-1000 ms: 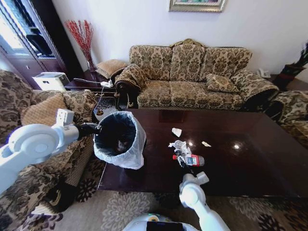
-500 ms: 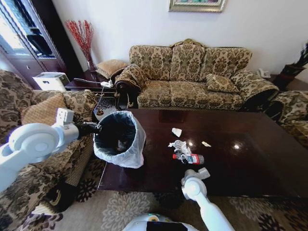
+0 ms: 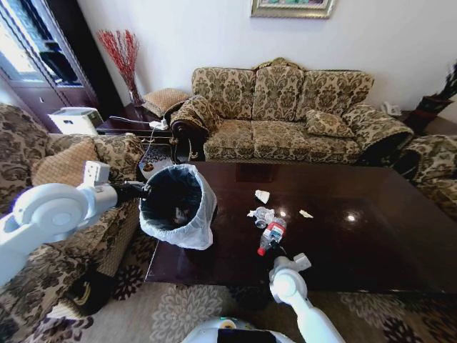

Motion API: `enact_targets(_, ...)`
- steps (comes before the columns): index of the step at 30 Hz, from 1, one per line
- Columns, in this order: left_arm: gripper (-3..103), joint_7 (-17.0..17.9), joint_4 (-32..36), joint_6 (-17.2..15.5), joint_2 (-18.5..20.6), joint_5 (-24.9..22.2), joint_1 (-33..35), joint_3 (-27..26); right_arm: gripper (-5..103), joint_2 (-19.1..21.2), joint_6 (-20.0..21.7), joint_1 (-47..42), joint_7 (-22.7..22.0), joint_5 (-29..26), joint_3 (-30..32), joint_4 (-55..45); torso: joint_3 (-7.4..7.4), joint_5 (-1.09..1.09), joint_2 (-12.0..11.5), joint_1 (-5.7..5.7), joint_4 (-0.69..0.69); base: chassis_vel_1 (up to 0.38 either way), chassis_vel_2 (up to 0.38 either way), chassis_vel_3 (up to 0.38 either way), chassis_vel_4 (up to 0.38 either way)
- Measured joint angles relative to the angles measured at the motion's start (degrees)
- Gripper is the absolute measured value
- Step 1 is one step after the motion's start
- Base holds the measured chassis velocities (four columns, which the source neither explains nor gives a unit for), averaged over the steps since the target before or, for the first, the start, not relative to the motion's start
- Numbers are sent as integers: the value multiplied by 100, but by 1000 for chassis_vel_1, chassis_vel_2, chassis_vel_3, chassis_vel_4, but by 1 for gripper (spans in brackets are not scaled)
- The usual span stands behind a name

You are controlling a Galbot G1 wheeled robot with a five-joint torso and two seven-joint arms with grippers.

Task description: Move to the front of the table and place the trash on the table into the trash bin.

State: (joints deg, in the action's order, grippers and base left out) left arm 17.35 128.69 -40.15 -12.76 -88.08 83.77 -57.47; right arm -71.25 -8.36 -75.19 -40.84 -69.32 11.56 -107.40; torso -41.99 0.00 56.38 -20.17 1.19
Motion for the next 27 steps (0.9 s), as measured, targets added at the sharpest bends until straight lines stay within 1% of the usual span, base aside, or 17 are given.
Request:
enact_targets(1,0,0,5,0,-6,0,0,0,7,15,43,11,-50,-73,66,-11,0,-1,0,0,0,0,0,0,0)
enact_targets(2,0,0,6,0,-7,0,1,0,3,29,66,13,-93,-118,101,-32,0,-1,0,0,1,0,0,0,0)
enact_targets(4,0,0,8,0,-6,0,2,-1,1,45,97,2,-155,-167,145,-79,0,-1,0,0,1,0,0,0,0)
enact_targets(7,0,0,8,-1,7,-12,-2,-5,0,52,170,-64,-286,-185,254,-211,0,1,0,0,1,0,0,0,0)
enact_targets(9,0,18,0,-17,69,-132,-19,-29,0,21,350,-231,-375,-60,665,-632,-1,1,0,0,-1,0,0,0,0)
enact_targets(11,0,27,-11,-22,97,-187,-21,-35,0,-1,444,-278,-344,33,832,-821,0,0,0,0,-1,0,0,0,0)
enact_targets(12,0,32,-35,-24,161,-268,-24,-38,0,-61,700,-294,-258,247,1149,-1241,0,0,0,0,-3,0,0,0,0)
enact_targets(13,0,35,-40,-24,194,-299,-26,-38,0,-80,813,-214,-244,402,1283,-1499,0,0,0,0,-3,0,0,0,0)
enact_targets(17,0,32,-48,-24,250,-329,-28,-22,0,3,901,51,-75,587,1405,-1990,0,1,0,0,0,0,0,0,0)
enact_targets(18,0,45,-101,-24,303,-360,-18,14,0,147,925,334,537,664,1412,-2526,-1,-2,0,0,2,0,0,0,0)
enact_targets(20,0,117,-122,-30,350,-516,-17,21,0,341,896,637,1333,734,1206,-2917,-1,-2,0,-1,0,0,0,0,0)
enact_targets(21,0,117,-122,-30,350,-516,-17,21,0,341,896,637,1333,734,1206,-2917,-1,-2,0,-1,0,0,0,0,0)
enact_targets(22,0,156,-121,-38,385,-603,-17,21,0,430,882,877,1871,749,1009,-3066,-1,-2,0,-1,0,0,0,0,0)
enact_targets(24,0,270,-96,-43,437,-778,-17,21,0,530,920,1364,2717,677,613,-3164,0,0,0,1,0,0,0,0,0)
enact_targets(25,0,270,-96,-43,437,-778,-17,21,0,530,920,1364,2717,677,613,-3164,0,0,0,1,0,0,0,0,0)
enact_targets(26,0,372,-30,-35,457,-955,-16,26,0,579,1000,1897,3263,600,75,-3103,0,0,0,0,0,0,0,0,0)
enact_targets(27,0,438,16,-32,457,-1046,-15,29,0,586,1059,2290,3499,583,-343,-2983,-1,-1,-1,0,0,0,0,0,0)
